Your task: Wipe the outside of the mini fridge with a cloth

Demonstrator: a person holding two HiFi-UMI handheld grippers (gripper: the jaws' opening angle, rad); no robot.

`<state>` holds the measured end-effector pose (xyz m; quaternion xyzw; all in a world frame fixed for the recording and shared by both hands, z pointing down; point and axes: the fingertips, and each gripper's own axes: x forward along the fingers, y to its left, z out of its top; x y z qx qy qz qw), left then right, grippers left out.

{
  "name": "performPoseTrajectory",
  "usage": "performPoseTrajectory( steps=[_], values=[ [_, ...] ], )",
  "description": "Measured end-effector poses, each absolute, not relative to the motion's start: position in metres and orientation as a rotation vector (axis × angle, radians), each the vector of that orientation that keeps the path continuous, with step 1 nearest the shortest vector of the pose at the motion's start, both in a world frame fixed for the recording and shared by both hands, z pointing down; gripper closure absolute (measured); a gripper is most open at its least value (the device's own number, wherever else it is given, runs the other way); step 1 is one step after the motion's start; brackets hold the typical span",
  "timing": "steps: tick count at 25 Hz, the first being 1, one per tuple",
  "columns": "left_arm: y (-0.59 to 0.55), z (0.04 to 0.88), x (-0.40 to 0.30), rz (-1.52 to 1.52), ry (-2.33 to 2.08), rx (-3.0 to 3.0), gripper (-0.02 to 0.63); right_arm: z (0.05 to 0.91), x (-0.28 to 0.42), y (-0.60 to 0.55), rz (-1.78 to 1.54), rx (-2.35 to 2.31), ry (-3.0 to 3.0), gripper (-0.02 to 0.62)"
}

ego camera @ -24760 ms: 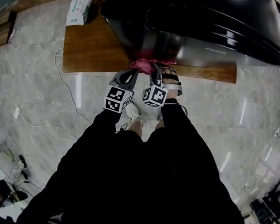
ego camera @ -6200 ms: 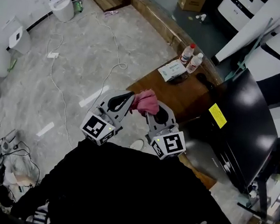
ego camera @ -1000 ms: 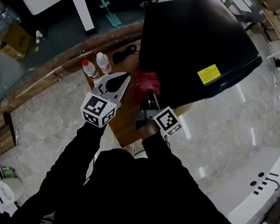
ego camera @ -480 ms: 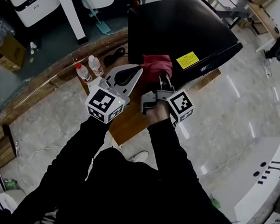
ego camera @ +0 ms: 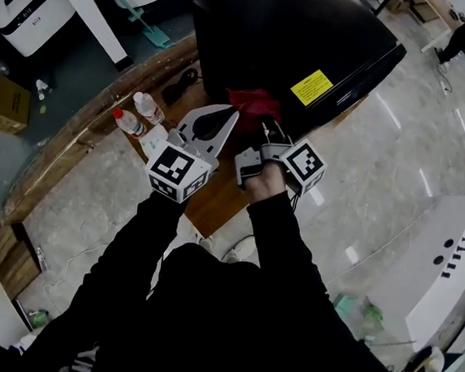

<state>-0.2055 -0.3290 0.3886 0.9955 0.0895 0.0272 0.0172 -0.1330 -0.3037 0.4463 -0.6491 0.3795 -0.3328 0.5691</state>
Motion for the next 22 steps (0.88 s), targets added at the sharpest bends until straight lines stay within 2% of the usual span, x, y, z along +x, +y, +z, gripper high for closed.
performPoseTrajectory(
  steps=[22],
  values=[
    [-0.331, 0.659, -0.17, 0.724, 0.373, 2.89, 0.6, 0.711, -0.127, -0.3, -1.117, -1.595, 0.592, 0.554]
  ],
)
